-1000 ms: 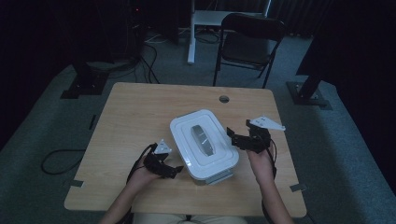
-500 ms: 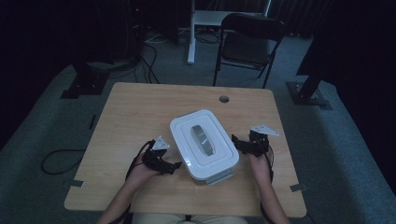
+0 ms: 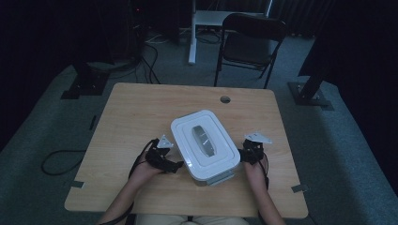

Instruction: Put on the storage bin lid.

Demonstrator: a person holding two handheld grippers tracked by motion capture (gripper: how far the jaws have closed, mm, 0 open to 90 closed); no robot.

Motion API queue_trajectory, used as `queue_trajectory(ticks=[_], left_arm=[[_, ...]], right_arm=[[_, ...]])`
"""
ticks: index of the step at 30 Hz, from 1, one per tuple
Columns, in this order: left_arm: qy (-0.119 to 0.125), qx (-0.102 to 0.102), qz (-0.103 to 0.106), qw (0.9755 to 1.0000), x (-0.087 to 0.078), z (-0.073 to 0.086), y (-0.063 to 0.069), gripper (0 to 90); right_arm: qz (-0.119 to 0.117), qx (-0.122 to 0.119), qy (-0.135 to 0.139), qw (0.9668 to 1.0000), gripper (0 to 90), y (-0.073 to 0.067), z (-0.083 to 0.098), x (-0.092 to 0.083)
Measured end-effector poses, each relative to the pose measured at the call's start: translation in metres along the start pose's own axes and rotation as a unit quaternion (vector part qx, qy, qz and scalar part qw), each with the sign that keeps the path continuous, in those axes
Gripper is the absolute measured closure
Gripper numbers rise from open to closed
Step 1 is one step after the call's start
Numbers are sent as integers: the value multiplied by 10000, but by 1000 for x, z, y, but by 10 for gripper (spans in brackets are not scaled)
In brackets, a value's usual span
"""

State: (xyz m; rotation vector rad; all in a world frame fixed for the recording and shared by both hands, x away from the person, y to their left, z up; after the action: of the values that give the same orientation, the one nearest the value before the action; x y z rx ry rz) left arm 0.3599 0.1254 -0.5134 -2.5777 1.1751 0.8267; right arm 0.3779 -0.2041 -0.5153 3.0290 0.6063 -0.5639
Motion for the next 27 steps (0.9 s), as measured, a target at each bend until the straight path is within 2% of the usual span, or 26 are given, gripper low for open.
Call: queue_trajectory(ticks=[7,12,16,23,27], left_arm=[[-69,44,-27,10000,5,-6,-3,93],[-140,148,-67,9998,12,-13,-5,94],[-174,242,-128,9995,16,-20,-5,94],[-120,302,-205,9993,20,-31,-6,95],[-93,328,-192,9992,21,-34,-5,95]], right_arm=[[-68,8,-20,10000,155,0,4,-4],[-163,285,-80,9994,167,1,9,-10],[-164,375,-109,9991,166,1,13,-17],[-158,346,-145,9992,167,-1,16,-26],[-42,205,-110,9997,174,-4,17,-32]])
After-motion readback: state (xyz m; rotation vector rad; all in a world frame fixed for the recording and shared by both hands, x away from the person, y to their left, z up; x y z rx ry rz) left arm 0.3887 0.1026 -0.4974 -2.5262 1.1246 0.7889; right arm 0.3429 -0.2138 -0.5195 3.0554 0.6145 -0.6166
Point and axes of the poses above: each handheld gripper's, and its own axes: x roughly forward along the jaws, z roughly out of its underside, y roughly to its right, the point moved 2 cm from there along x, roughly forward along the jaws, and after that the axes turned 12 degrees about y, right-handed, at the moved point
